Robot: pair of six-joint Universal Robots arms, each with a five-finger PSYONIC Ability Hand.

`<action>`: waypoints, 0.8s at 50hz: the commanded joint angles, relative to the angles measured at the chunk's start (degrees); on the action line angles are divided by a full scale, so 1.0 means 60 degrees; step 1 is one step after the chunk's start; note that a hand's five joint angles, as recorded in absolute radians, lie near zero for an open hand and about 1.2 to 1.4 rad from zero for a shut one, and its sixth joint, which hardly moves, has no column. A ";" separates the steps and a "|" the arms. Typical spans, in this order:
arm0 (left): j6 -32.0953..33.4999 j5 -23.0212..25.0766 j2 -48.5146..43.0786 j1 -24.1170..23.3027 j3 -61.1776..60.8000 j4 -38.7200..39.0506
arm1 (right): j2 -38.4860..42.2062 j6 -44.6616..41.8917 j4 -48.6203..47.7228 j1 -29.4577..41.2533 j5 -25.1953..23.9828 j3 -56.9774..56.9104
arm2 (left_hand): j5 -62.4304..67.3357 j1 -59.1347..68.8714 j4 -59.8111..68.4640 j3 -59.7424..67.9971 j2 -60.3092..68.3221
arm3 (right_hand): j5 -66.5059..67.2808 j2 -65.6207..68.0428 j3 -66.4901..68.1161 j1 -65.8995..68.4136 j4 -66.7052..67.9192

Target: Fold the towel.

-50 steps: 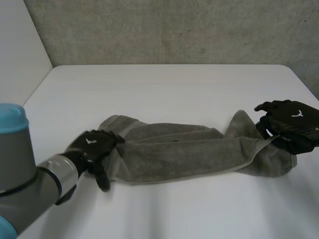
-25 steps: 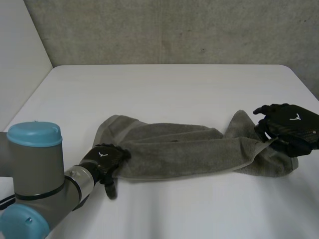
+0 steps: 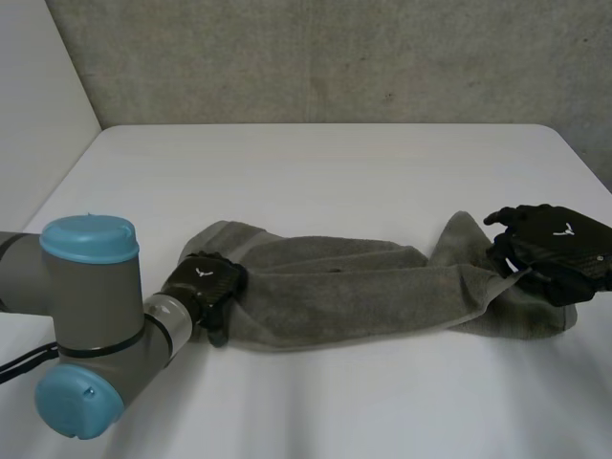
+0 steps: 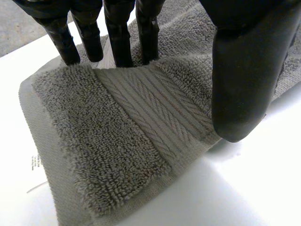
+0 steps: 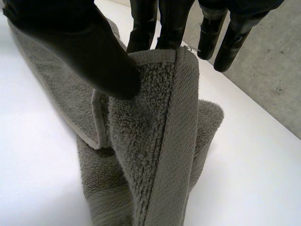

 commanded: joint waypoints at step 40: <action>-0.0011 0.0544 0.1533 0.0707 0.1424 -0.1024 | -0.0530 0.1975 -0.0559 0.0236 -0.0025 -0.1382 | 0.8481 0.8659 -0.0480 -0.0409 0.8600 | 0.0650 0.0780 -0.0063 0.0863 -0.0570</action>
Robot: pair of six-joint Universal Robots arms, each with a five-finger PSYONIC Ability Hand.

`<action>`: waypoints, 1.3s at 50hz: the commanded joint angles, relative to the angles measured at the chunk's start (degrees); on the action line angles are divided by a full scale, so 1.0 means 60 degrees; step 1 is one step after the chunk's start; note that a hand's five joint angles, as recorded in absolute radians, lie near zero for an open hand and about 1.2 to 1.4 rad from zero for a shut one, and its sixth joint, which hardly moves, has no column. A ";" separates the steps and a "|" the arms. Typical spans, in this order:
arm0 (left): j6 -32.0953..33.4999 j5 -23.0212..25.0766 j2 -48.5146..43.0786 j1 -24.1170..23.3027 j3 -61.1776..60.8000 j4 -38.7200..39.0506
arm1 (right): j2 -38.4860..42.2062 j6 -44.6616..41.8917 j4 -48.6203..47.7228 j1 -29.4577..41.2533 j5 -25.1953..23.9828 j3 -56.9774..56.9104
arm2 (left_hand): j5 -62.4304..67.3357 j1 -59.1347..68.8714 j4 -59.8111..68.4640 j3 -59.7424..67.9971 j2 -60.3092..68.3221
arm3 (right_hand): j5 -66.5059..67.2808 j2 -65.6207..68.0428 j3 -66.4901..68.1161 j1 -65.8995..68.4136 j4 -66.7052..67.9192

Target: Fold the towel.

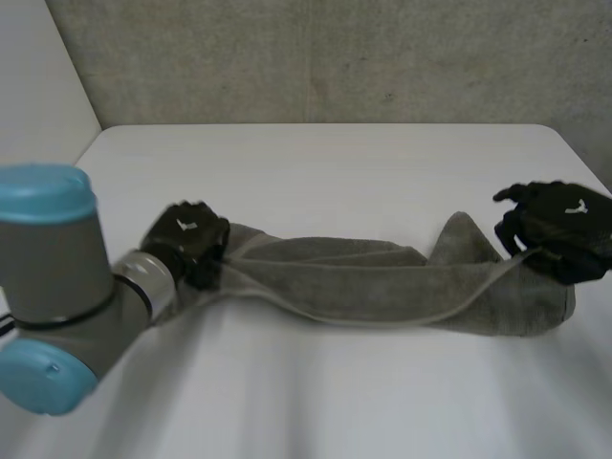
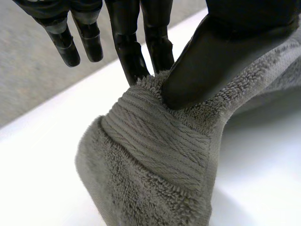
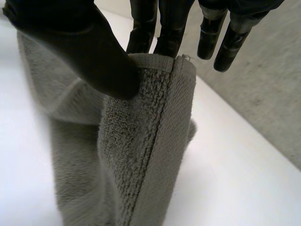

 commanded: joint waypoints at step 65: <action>-0.1303 -0.0267 -0.1454 -0.1047 0.0596 0.0723 | 0.1884 0.2712 -0.2508 0.2199 0.1206 -0.0985 | -1.0861 -1.0768 -0.0480 -0.0409 -1.0515 | 0.0650 0.0780 -0.0063 0.0863 -0.0570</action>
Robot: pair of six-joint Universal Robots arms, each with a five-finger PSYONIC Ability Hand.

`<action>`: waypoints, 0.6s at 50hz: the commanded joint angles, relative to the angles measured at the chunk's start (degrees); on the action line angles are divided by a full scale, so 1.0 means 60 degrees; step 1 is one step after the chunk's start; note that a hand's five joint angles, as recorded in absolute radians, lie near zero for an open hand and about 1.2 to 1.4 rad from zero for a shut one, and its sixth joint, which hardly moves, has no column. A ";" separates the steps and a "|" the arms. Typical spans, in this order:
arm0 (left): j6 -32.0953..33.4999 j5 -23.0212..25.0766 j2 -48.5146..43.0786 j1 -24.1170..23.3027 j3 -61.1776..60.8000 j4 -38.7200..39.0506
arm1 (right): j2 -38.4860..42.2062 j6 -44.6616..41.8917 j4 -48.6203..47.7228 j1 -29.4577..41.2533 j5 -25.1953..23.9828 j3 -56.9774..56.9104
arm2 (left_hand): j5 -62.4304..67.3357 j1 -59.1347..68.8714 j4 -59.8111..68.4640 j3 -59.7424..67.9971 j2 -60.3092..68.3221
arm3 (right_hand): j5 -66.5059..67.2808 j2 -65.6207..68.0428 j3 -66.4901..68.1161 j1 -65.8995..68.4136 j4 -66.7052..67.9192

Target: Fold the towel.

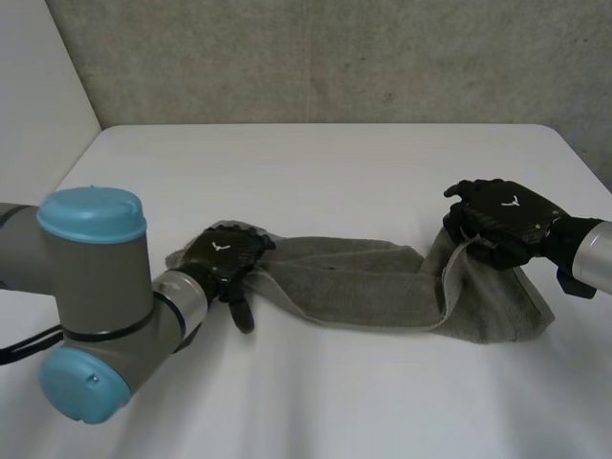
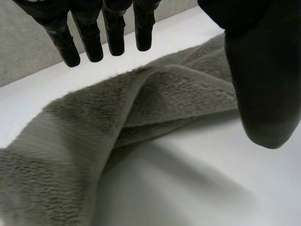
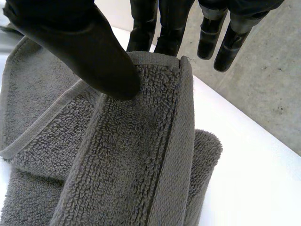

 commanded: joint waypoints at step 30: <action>-0.0180 -0.3407 -0.1640 0.0469 0.0721 0.1969 | 0.0017 -0.0122 -0.0004 0.0074 0.0014 0.0173 | -0.0052 -0.0624 -0.0480 -0.0409 -0.0145 | 0.0650 0.0780 -0.0063 0.0863 -0.0570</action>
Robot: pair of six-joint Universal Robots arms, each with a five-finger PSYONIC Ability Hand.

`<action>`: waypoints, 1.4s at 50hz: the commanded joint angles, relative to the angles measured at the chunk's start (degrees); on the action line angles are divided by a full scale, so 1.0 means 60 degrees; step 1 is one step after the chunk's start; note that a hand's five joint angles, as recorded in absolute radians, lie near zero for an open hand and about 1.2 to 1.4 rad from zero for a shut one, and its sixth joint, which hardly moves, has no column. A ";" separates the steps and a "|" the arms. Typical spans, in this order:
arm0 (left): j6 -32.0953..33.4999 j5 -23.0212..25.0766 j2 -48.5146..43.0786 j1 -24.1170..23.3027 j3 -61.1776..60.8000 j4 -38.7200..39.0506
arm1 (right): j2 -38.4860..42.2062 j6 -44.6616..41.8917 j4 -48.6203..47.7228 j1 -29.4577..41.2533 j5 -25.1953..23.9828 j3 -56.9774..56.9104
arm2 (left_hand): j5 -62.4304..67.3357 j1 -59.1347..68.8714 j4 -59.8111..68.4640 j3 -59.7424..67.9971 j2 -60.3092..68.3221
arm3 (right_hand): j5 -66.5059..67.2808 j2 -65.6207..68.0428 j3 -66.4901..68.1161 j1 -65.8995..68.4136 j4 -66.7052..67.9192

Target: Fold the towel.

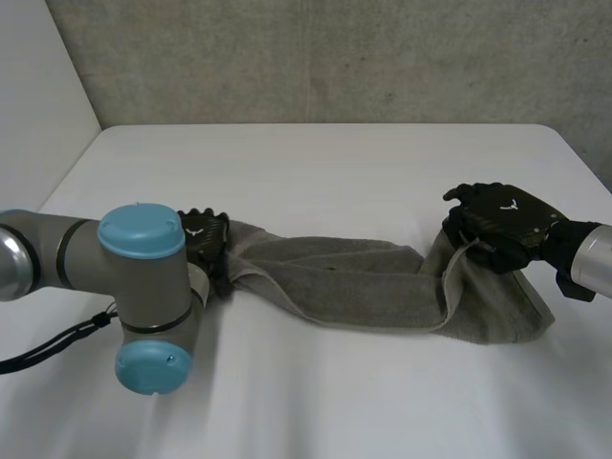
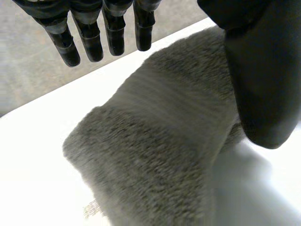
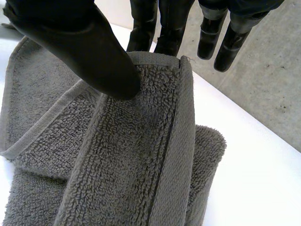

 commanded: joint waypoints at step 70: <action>0.0042 -0.0655 -0.0175 -0.1468 0.0045 0.0856 | 0.0014 -0.0028 -0.0028 0.0192 0.0040 0.0217 | 0.1340 0.0770 -0.0480 -0.0409 0.1254 | 0.0650 0.0780 -0.0063 0.0863 -0.0570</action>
